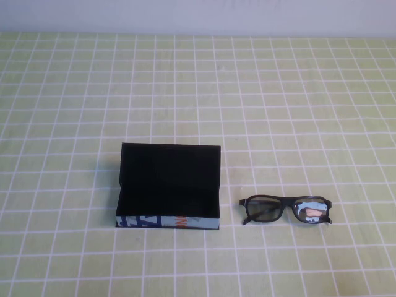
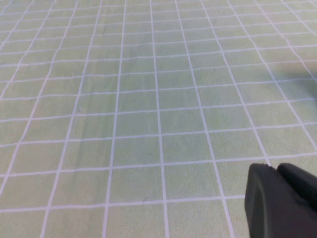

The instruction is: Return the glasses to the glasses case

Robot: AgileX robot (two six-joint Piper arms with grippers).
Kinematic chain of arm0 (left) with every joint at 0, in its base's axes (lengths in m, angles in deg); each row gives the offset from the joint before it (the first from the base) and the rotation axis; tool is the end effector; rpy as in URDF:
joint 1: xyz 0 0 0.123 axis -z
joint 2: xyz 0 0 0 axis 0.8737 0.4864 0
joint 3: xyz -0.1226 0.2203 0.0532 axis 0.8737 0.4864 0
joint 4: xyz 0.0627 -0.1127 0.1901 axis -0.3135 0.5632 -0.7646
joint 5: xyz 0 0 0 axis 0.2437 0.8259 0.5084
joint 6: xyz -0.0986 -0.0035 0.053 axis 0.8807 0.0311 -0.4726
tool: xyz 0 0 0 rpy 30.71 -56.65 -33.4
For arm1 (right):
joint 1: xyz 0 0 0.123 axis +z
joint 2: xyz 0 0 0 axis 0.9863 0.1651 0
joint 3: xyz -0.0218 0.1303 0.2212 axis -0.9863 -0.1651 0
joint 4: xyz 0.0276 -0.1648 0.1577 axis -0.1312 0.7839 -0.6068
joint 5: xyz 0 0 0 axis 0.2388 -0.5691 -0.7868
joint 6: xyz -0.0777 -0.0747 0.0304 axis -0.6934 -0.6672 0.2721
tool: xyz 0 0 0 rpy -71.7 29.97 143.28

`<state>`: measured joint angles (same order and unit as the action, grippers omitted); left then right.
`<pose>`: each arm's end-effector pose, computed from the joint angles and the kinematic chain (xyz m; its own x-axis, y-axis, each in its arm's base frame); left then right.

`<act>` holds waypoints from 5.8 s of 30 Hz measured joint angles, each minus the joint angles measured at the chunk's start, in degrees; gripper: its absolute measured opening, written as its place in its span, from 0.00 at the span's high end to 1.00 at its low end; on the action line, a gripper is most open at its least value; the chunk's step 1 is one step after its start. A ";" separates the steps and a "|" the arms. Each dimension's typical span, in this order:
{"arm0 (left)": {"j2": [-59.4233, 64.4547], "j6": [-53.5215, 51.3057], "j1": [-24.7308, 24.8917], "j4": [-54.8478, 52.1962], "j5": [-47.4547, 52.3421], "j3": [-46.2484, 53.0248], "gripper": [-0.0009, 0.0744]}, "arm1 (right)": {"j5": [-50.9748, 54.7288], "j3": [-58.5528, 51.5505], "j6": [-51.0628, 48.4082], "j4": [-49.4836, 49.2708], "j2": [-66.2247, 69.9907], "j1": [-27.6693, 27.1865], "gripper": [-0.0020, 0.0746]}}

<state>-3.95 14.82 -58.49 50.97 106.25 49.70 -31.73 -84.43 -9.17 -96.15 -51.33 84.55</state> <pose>0.0774 -0.0024 0.1642 -0.3071 0.0628 -0.9496 0.0504 0.9975 0.0496 0.0767 0.0157 0.1667 -0.2880 -0.0155 -0.9575 -0.1559 0.9873 0.0309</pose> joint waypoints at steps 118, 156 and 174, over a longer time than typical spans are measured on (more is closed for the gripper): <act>0.00 0.00 0.00 0.00 0.13 0.00 0.99 | 42.11 77.62 -45.03 13.06 99.87 22.04 0.56; 0.00 0.00 0.00 0.00 0.13 0.00 0.99 | 35.67 82.31 -52.21 11.23 111.93 20.14 0.43; 0.00 0.00 0.00 0.00 0.13 0.00 0.99 | 35.88 82.43 -52.93 13.13 113.56 20.14 0.45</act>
<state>-3.95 14.82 -58.49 50.97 106.38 49.70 4.16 -2.00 -62.10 -83.02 62.23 104.69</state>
